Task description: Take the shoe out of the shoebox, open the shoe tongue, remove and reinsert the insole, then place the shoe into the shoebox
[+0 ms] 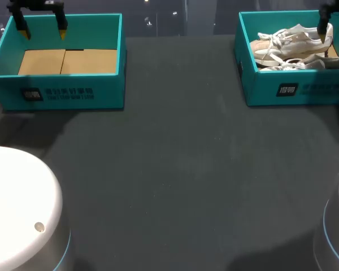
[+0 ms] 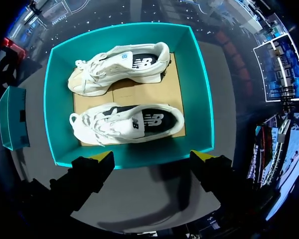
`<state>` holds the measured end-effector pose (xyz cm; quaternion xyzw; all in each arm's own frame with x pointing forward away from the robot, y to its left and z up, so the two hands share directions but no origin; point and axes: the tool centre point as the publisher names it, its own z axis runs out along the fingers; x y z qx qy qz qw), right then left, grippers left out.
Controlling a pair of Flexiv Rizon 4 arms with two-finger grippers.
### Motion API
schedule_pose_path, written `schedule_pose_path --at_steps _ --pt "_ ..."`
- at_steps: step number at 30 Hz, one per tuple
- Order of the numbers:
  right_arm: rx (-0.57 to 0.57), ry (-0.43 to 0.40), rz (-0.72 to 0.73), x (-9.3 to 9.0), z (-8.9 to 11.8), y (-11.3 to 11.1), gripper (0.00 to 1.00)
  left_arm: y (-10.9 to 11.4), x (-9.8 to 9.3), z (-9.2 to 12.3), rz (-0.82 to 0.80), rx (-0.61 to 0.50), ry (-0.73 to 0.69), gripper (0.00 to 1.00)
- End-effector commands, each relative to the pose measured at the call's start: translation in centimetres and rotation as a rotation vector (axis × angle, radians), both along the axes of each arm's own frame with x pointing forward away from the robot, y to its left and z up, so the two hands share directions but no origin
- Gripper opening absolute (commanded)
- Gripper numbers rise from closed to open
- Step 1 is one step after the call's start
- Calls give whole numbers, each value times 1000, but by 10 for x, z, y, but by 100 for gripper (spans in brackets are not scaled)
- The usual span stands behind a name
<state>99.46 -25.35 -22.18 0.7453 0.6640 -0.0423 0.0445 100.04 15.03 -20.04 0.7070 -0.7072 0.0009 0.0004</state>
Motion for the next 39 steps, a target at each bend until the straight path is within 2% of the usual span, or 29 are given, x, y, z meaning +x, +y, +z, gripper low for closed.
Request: schedule_pose_path --at_steps 1,3,8,18,30,36,39 --pt "3 -7 -1 -3 -11 -9 98 0 0 0 0 1 0 100" --pt "4 -7 -3 -3 -16 -14 100 0 0 0 0 1 0 100" --pt "-6 -1 -11 -1 -33 -27 95 0 0 0 0 1 0 100" --pt "-6 4 -9 7 -57 -45 78 0 0 0 0 1 0 100" --pt "-26 38 -23 15 -83 -60 76 0 0 0 0 1 0 100" --pt "-34 41 -28 18 -93 -66 67 0 0 0 0 1 0 100" --pt "-31 41 -28 19 -101 -69 66 0 0 0 0 1 0 100"
